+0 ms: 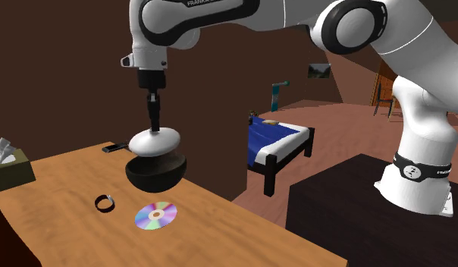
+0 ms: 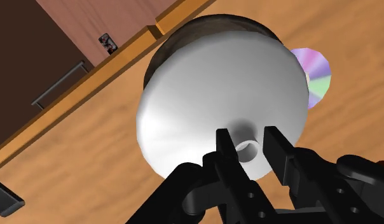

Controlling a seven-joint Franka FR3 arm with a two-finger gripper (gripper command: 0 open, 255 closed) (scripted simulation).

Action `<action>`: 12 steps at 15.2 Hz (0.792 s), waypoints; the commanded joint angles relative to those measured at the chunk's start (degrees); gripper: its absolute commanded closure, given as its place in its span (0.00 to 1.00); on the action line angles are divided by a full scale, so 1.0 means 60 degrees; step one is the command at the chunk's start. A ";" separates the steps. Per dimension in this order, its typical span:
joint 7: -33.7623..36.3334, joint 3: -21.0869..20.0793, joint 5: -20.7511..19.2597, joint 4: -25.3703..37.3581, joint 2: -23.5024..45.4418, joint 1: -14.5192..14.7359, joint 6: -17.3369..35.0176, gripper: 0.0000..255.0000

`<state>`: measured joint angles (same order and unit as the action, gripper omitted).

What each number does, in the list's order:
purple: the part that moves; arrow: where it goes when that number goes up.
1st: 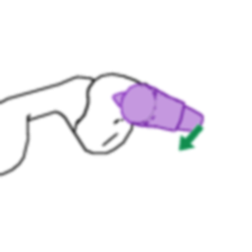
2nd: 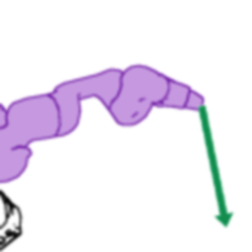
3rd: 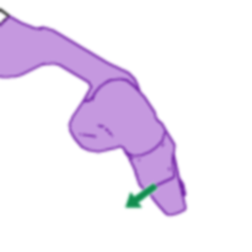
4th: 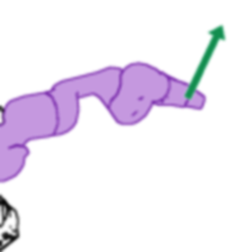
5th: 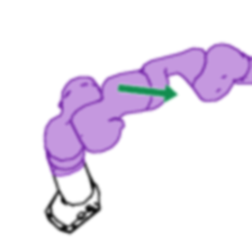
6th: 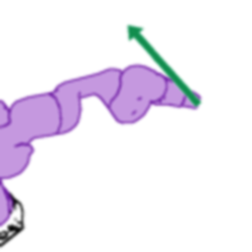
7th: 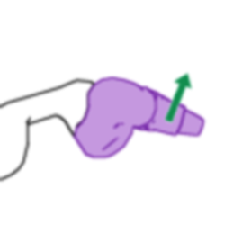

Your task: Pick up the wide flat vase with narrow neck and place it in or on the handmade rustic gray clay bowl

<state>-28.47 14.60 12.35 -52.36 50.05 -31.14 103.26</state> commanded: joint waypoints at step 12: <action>-0.0095 -0.0031 0.0061 -0.0952 0.0134 0.0103 0.1077 1.00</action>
<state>-29.03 14.41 12.71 -58.09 50.84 -30.51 109.68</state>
